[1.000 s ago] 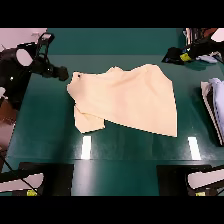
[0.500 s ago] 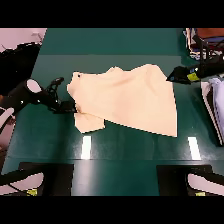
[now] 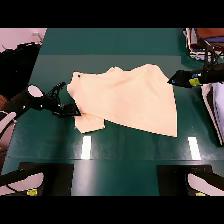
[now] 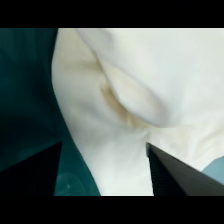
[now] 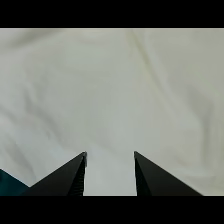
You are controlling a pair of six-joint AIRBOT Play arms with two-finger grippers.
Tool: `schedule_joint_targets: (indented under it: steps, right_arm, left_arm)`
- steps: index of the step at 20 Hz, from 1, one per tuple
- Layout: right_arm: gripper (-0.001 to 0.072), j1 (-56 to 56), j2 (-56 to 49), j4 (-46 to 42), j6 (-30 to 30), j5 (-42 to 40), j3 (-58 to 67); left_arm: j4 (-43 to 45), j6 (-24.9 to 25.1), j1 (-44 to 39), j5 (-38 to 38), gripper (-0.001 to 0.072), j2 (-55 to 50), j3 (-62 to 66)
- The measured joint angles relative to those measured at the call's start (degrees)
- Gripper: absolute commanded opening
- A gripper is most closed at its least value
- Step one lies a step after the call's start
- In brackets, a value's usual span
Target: Fold the shirts.
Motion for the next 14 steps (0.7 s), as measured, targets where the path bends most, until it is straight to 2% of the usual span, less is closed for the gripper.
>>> schedule_joint_targets:
  steps: [1, 3, 4, 8, 14]
  right_arm:
    - [0.0351, 0.0, 0.07, 0.31, 0.0, -0.15, -0.07]
    - [0.0343, 0.0, 0.17, 0.46, 0.13, -0.44, -0.13]
    - [0.0343, 0.0, 0.22, 0.72, 0.24, -0.52, -0.17]
    - [0.034, 0.0, 0.26, 0.79, 0.79, -0.59, -0.2]
    - [0.034, -0.04, 0.26, 0.74, 1.14, -0.76, -0.2]
  left_arm:
    - [-0.07, 0.07, -0.02, 0.2, 0.0345, -0.04, -0.33]
    - [-0.2, 0.52, -0.02, 0.22, 0.0084, -0.09, -0.81]
    - [-0.46, 0.83, -0.04, 0.26, 0.0027, -0.04, -0.94]
    - [1.49, 1.2, 0.07, -0.98, 0.0025, 2.14, -0.81]
    - [13.6, -4.74, -0.42, -9.55, 0.0025, 17.4, -1.81]
